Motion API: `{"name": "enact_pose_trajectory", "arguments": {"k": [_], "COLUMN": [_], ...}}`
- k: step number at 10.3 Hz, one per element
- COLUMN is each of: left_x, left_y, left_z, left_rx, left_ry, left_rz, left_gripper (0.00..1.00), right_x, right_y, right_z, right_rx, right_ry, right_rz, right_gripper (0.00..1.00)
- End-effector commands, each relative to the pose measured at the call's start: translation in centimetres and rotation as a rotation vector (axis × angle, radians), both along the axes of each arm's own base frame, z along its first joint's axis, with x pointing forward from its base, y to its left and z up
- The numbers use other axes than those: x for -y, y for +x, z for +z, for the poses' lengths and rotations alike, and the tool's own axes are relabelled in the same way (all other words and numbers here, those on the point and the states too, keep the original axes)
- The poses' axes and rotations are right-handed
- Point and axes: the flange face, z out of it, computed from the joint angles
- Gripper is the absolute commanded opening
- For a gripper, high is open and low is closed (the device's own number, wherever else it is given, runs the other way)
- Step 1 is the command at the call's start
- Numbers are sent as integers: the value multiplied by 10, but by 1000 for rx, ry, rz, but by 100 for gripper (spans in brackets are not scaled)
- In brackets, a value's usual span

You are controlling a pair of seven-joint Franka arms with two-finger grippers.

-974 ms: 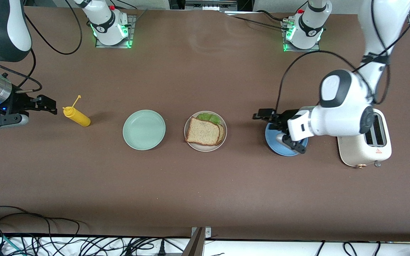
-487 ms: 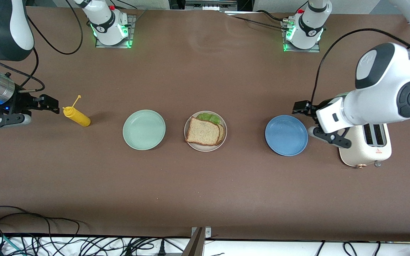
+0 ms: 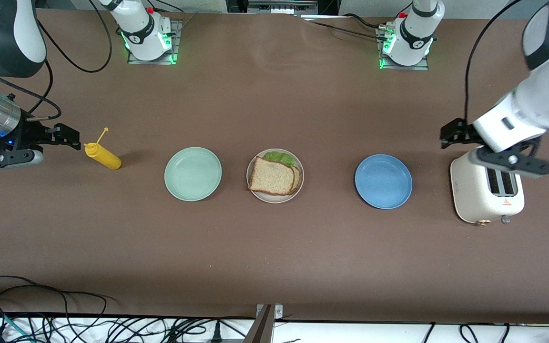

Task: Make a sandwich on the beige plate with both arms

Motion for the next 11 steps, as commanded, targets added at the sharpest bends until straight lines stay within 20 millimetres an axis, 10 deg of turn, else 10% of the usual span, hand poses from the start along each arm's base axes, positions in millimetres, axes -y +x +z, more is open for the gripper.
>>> {"name": "enact_pose_trajectory", "arguments": {"k": [1,11], "left_x": [-12,-38], "left_y": [-21,-46], "left_z": [38,53], "left_rx": [48,-16], "left_ry": [-45,-57], "left_rz": [51,106], "left_gripper": [100,100], "right_x": [-3,-3], "right_y": [0,0], "right_z": [10,9], "right_rx": [8,6], "right_ry": [-4,-3], "right_rz": [-12,-44], "right_gripper": [100,100]}}
